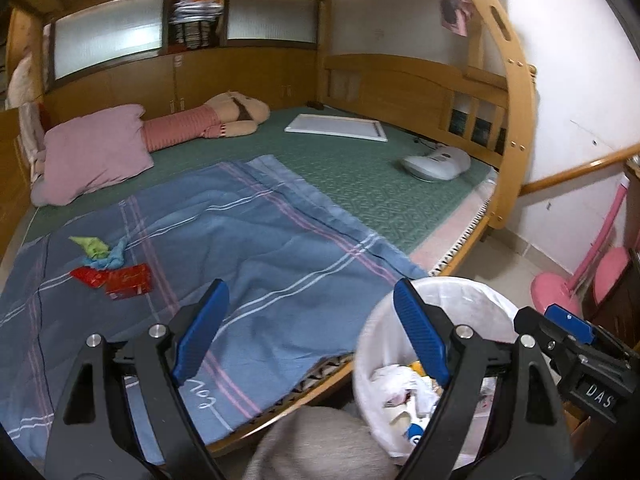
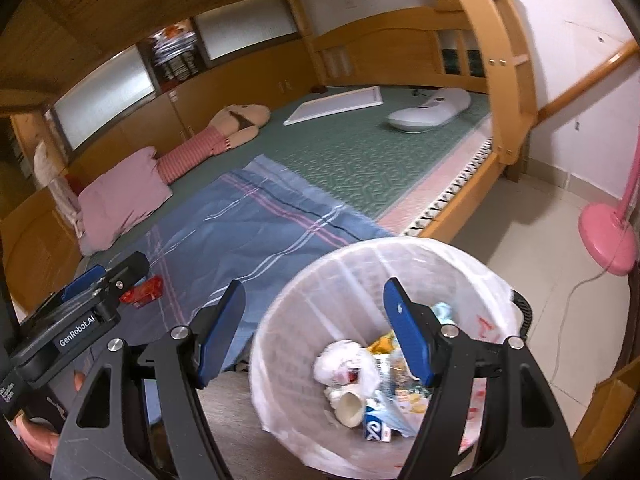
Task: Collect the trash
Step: 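Move both tools back over the bed toward the green cloth, then grasp the green cloth with the right tool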
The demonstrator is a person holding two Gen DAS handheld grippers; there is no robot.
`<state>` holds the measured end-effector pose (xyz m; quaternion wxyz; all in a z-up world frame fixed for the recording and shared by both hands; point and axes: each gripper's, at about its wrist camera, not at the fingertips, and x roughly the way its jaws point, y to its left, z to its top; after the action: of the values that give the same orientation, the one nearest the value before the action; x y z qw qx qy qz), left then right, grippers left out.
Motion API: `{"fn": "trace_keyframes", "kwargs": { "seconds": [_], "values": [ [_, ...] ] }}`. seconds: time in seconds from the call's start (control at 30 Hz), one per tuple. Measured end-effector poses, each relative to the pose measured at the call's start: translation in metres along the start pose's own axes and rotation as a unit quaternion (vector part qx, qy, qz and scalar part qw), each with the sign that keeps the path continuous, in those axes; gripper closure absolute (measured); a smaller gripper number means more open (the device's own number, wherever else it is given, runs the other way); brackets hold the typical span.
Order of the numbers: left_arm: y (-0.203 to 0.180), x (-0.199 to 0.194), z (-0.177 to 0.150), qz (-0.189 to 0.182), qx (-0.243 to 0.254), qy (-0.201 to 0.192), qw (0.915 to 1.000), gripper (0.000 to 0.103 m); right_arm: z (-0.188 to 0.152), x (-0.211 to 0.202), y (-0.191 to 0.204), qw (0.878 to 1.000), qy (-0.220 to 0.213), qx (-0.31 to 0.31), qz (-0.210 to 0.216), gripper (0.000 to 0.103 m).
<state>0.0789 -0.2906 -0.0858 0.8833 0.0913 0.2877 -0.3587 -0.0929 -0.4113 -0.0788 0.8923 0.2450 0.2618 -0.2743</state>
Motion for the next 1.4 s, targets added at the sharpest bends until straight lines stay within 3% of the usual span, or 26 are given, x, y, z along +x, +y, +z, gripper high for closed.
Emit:
{"fn": "trace_keyframes", "kwargs": {
  "seconds": [0.2, 0.4, 0.63, 0.8, 0.9, 1.03, 1.2, 1.4],
  "values": [
    [0.058, -0.001, -0.008, 0.032, -0.042, 0.008, 0.9986, 0.015, 0.005, 0.024, 0.051, 0.999, 0.020, -0.039, 0.030, 0.032],
    [0.152, -0.005, -0.032, 0.102, -0.094, 0.022, 0.9901, 0.015, 0.005, 0.072, 0.128, 0.991, 0.058, -0.090, 0.083, 0.032],
    [0.281, -0.015, -0.066, 0.213, -0.157, 0.035, 0.9637, 0.015, -0.011, 0.160, 0.245, 0.966, 0.129, -0.154, 0.161, 0.032],
    [0.349, -0.022, -0.084, 0.266, -0.189, 0.038, 0.9445, 0.015, -0.019, 0.222, 0.332, 0.946, 0.159, -0.196, 0.206, 0.032],
    [0.378, -0.024, -0.096, 0.274, -0.212, 0.039, 0.9375, 0.015, -0.024, 0.260, 0.382, 0.935, 0.177, -0.214, 0.223, 0.032],
    [0.392, -0.019, -0.108, 0.275, -0.223, 0.043, 0.9344, 0.015, -0.030, 0.303, 0.432, 0.926, 0.198, -0.229, 0.227, 0.032],
    [0.411, -0.014, -0.120, 0.264, -0.254, 0.057, 0.9288, 0.015, -0.031, 0.345, 0.482, 0.923, 0.208, -0.240, 0.216, 0.032],
    [0.420, -0.023, -0.131, 0.263, -0.278, 0.056, 0.9221, 0.015, -0.040, 0.397, 0.522, 0.924, 0.234, -0.248, 0.175, 0.033]
  ]
}}
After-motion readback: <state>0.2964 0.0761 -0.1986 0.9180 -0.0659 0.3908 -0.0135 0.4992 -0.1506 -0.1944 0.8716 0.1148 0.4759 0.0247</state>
